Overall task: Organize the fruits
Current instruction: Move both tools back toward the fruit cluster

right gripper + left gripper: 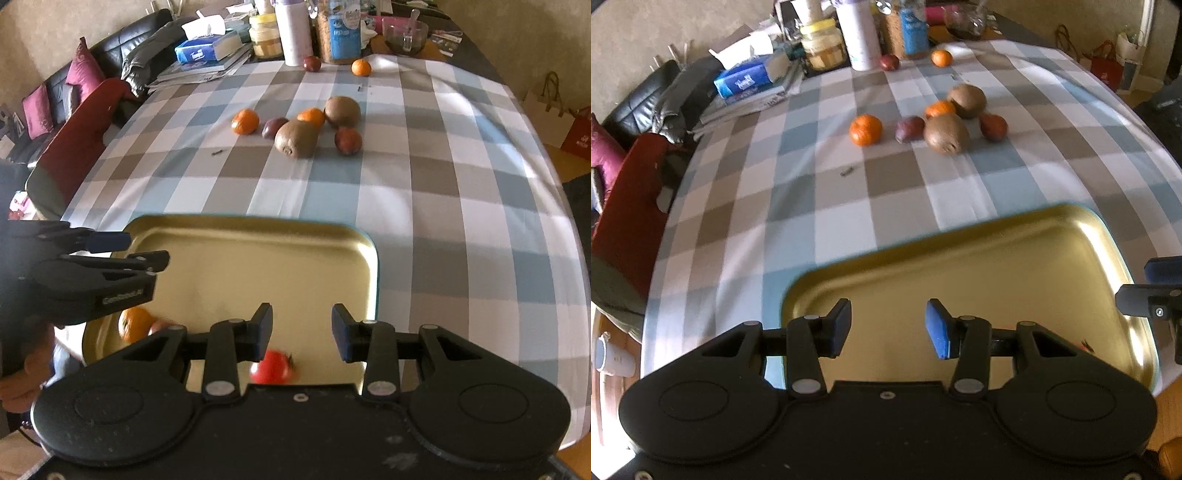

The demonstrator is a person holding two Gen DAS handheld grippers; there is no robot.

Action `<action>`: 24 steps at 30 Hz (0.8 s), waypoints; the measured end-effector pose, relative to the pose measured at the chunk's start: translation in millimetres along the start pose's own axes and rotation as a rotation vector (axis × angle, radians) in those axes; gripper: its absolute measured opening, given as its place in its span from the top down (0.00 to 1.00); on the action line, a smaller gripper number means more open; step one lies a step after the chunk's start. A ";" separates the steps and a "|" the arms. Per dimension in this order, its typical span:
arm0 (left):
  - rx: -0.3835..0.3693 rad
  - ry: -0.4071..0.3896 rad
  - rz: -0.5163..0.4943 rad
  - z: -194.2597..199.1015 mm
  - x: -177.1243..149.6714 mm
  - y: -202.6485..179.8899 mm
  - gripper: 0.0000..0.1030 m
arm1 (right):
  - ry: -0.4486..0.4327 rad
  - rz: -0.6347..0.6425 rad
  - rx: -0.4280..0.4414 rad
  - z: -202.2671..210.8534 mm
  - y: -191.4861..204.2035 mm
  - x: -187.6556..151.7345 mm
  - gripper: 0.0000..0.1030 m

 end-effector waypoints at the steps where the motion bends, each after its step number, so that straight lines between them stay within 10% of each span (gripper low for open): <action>1: 0.002 -0.008 0.005 -0.8 2.9 2.5 0.48 | -0.004 -0.003 0.000 -2.7 -1.4 3.9 0.62; 24: -0.008 -0.167 0.132 -58.9 55.2 31.5 0.44 | -0.089 -0.203 -0.014 -89.8 -60.3 60.5 0.62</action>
Point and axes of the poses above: each gripper's, at about its wrist camera, not at the fingertips, and z roughly against the way its jaws point, y to its left, x to its top, the point moved 1 cm from there along -z, roughly the way its jaws point, and after that the axes turned 8 degrees about z, right-handed, at the moved point
